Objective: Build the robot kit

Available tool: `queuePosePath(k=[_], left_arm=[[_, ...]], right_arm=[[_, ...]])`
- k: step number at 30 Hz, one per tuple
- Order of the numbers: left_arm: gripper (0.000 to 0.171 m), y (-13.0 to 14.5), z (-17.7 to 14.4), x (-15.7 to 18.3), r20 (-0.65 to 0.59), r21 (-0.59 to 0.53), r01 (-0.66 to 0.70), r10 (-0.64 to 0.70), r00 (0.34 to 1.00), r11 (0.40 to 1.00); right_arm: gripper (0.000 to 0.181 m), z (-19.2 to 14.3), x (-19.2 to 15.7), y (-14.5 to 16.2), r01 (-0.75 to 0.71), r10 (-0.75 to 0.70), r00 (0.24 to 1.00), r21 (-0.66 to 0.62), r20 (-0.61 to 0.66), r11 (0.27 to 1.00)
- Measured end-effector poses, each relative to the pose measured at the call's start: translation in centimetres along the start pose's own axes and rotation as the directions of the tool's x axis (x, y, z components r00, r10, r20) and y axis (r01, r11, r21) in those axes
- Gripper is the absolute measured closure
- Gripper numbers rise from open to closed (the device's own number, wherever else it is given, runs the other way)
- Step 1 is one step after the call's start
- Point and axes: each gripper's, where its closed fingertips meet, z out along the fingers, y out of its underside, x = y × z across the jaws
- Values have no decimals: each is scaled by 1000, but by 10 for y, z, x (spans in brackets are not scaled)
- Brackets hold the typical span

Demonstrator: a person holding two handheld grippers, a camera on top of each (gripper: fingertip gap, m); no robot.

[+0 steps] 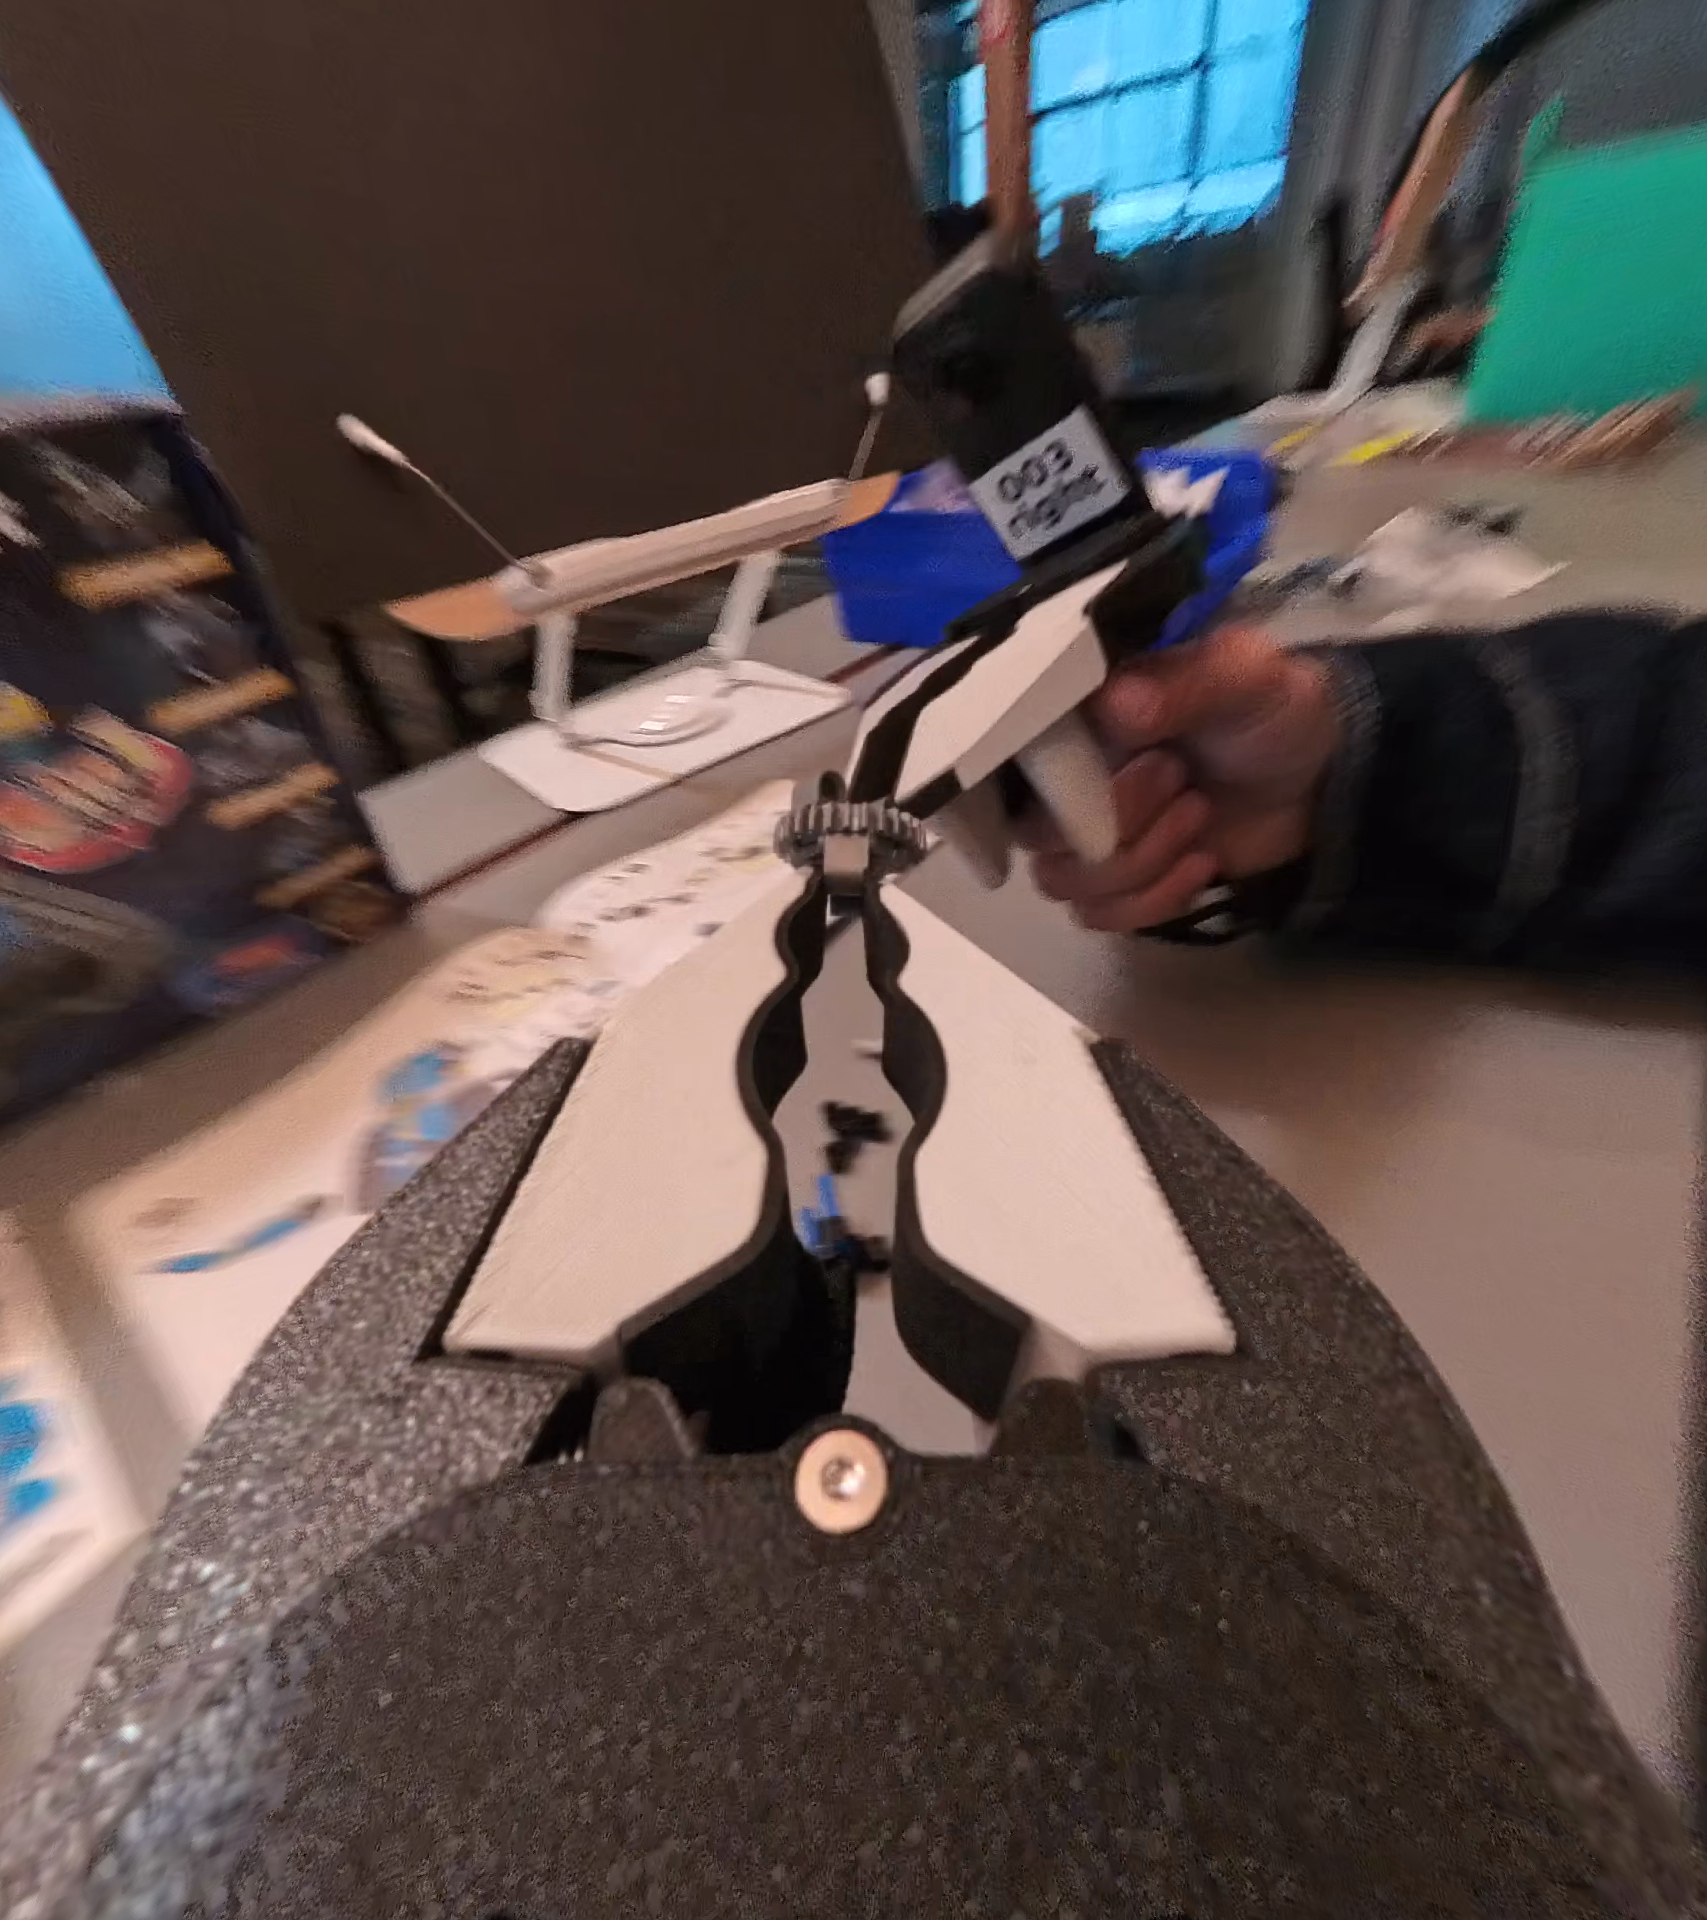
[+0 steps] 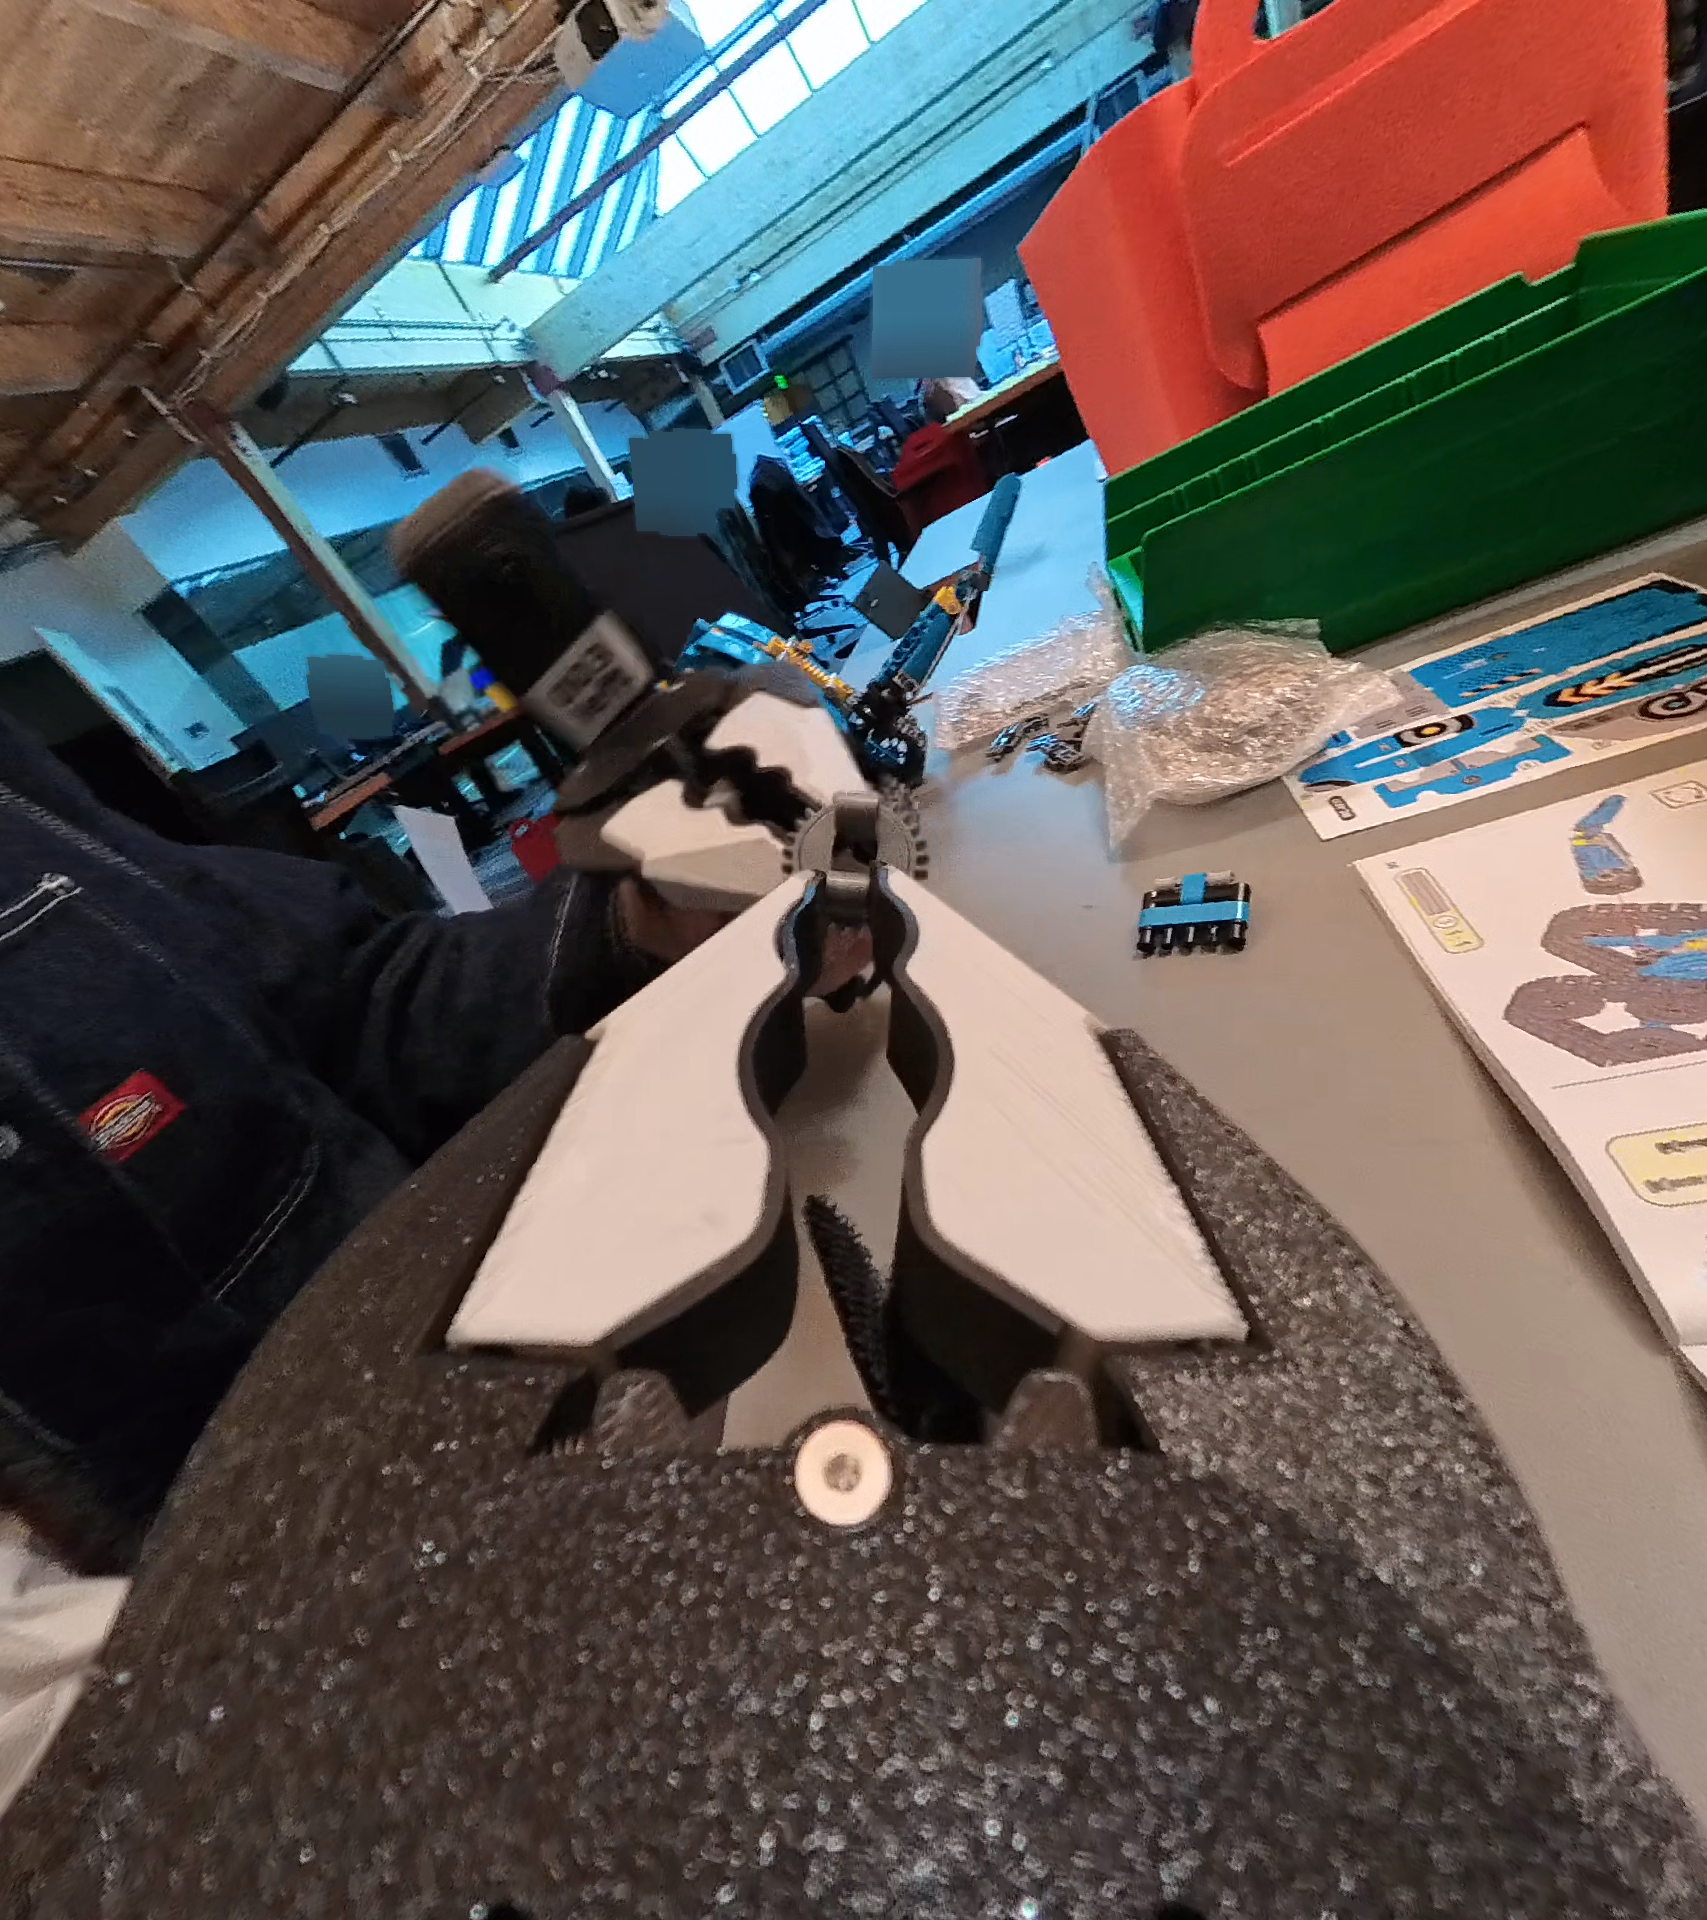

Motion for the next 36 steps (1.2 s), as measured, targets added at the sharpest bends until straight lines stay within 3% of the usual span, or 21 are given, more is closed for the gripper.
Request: queuePosePath(k=[2, 5, 9, 13, 15, 19, 23, 26, 30, 36], left_arm=[[165, -2, -1, 5, -133, 10, 217, -213, 968, 976], [165, -10, -6, 8, -298, -1, 493, -471, 831, 870], [165, -17, -11, 6, -389, -6, 632, -584, 712, 775], [165, -8, -10, 2, -449, -108, 789, -738, 504, 605], [165, -7, -10, 1, -454, -122, 815, -762, 461, 566], [166, -2, -8, -2, -419, -119, 806, -765, 488, 579], [165, 8, -3, -11, -303, -81, 726, -710, 635, 683], [166, 17, -2, -18, -262, -96, 757, -750, 607, 646], [166, 27, 0, -20, -241, -131, 806, -808, 538, 577], [166, 36, 3, -22, -175, -141, 764, -775, 607, 630]], right_arm=[[174, -1, -3, 2, 4, -4, 1000, -10, 28, 1000], [174, 0, -9, -1, -71, 69, 993, 25, 94, 997], [174, 4, -12, -6, -191, 177, 969, 68, 171, 979], [174, 6, -5, 1, -198, 186, 971, 68, 152, 978], [174, 6, -3, 1, -214, 201, 967, 71, 153, 974], [174, 6, 3, 4, -232, 222, 966, 63, 132, 971], [174, 8, 16, 6, -427, 416, 899, 65, 138, 902], [174, 11, 26, 11, -628, 609, 772, 72, 183, 775], [174, 12, 34, 19, -698, 682, 711, 56, 172, 713], [174, 11, 40, 24, -747, 736, 663, 48, 140, 664]])
